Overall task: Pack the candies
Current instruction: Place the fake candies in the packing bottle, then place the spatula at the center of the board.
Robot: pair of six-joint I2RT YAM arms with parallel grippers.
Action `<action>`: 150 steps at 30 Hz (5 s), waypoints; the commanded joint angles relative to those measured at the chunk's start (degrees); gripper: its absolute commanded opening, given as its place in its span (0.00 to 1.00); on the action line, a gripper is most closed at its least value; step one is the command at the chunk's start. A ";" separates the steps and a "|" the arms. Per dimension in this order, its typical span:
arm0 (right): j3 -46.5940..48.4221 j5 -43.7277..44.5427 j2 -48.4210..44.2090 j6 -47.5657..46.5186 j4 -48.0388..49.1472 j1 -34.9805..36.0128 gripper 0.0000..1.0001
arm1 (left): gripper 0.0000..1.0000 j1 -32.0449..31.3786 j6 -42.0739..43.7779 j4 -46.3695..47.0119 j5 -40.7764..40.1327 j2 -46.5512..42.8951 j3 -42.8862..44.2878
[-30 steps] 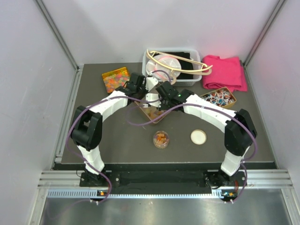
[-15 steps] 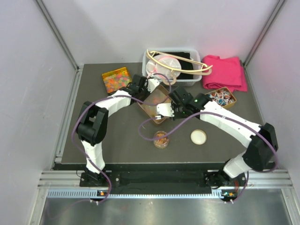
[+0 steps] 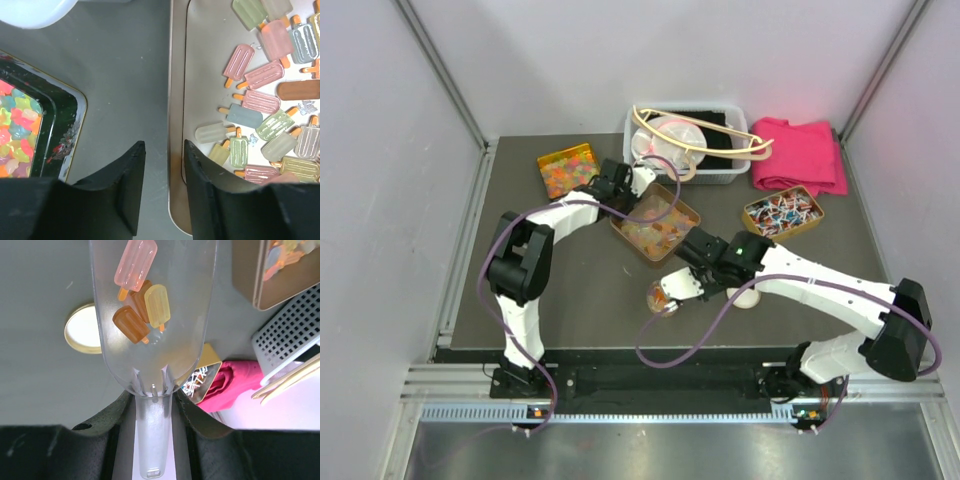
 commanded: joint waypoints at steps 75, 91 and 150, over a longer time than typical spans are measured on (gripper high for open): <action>21.03 21.75 14.64 7.94 -4.87 4.42 0.00 | 0.99 15.83 -5.95 0.80 19.61 -18.65 -8.82; 21.03 2.42 11.83 17.24 0.95 -15.54 0.00 | 0.99 15.74 -8.85 1.86 22.51 -17.06 -9.44; -27.58 -8.48 -1.00 25.86 38.94 -70.75 0.33 | 0.99 7.22 -3.49 3.52 20.66 -17.68 -14.62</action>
